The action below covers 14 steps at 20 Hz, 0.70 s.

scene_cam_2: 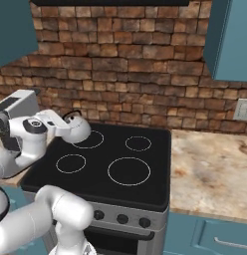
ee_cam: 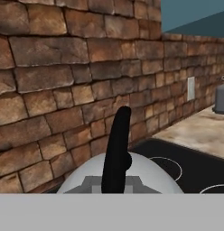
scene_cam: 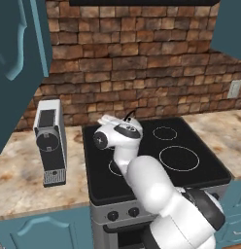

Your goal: Pick the kettle from the cabinet and place it on a stove burner. Then pick the pot from the counter and place it on another stove burner. Finally, turn both burners on.

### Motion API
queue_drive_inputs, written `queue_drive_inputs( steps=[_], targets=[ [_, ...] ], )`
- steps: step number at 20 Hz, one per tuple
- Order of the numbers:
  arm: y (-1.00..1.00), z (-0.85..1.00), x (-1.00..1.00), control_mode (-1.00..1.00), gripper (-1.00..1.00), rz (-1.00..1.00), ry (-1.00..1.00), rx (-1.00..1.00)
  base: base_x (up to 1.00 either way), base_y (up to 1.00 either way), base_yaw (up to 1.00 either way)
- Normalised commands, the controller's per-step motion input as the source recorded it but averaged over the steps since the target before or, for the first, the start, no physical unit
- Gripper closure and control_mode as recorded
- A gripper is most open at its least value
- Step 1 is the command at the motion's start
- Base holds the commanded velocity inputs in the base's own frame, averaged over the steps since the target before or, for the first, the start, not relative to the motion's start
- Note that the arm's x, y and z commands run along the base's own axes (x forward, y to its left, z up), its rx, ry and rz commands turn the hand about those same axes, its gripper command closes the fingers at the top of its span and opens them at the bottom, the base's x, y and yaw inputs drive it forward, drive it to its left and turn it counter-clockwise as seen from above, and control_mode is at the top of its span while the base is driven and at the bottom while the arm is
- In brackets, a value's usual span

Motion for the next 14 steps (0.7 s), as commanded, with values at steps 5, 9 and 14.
queue_drive_inputs(
  steps=[5,9,14],
  targets=[
    [0.00,-0.28,0.30,-1.00,1.00,0.00,0.00,0.00,0.00,0.00,0.00],
    [0.00,-0.27,0.33,-1.00,1.00,0.00,0.01,0.00,0.00,0.00,0.00],
    [0.01,-0.25,0.33,-1.00,1.00,0.00,0.03,0.00,0.00,0.00,0.00]
  ],
)
